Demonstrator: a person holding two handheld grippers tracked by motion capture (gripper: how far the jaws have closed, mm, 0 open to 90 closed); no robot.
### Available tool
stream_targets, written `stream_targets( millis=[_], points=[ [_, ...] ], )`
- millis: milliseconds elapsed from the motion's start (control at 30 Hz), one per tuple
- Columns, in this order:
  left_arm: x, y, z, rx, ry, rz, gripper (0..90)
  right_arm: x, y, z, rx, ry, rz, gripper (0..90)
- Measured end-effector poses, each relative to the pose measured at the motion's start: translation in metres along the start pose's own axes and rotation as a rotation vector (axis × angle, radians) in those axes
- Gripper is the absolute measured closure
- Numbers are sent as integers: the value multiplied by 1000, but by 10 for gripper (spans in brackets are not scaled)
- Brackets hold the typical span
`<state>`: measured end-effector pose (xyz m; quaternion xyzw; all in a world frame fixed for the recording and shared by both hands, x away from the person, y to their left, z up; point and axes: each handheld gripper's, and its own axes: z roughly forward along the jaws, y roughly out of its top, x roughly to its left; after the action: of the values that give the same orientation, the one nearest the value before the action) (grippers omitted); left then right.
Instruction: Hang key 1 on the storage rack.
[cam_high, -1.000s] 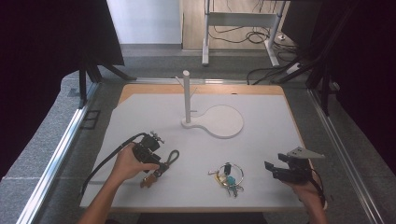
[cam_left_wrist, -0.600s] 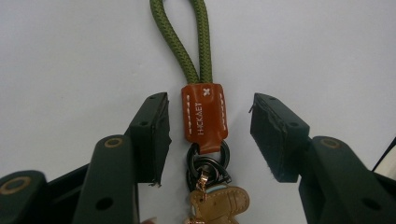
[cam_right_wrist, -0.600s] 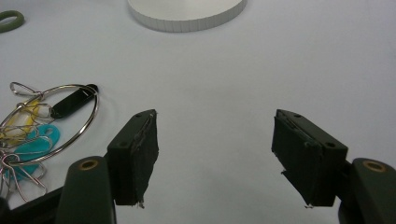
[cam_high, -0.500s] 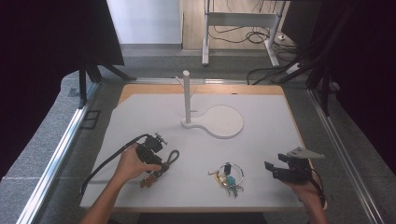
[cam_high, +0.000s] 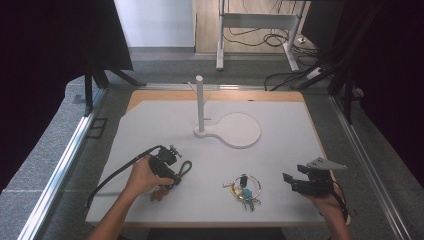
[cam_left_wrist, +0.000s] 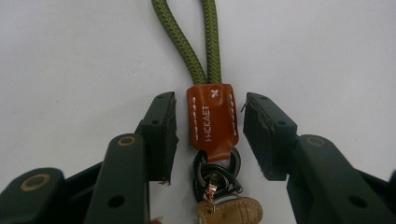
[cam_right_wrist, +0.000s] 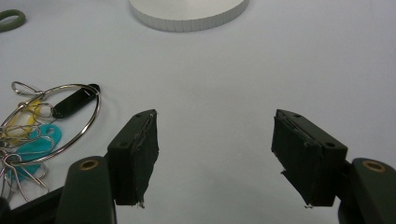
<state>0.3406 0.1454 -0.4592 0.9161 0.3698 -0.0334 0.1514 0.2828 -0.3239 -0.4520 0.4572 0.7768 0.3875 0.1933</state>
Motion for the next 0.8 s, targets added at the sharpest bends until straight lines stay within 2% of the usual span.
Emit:
stream_targets(
  millis=[300,533,800],
  points=[
    [-12,0,3,8,100,47,602,1,0,2,7,2,-5,313],
    [-11,-1,2,1,111,49,662,1,0,2,6,2,-6,314],
    [-10,-1,2,-5,100,53,671,0,0,1,6,-2,2,314]
  ],
)
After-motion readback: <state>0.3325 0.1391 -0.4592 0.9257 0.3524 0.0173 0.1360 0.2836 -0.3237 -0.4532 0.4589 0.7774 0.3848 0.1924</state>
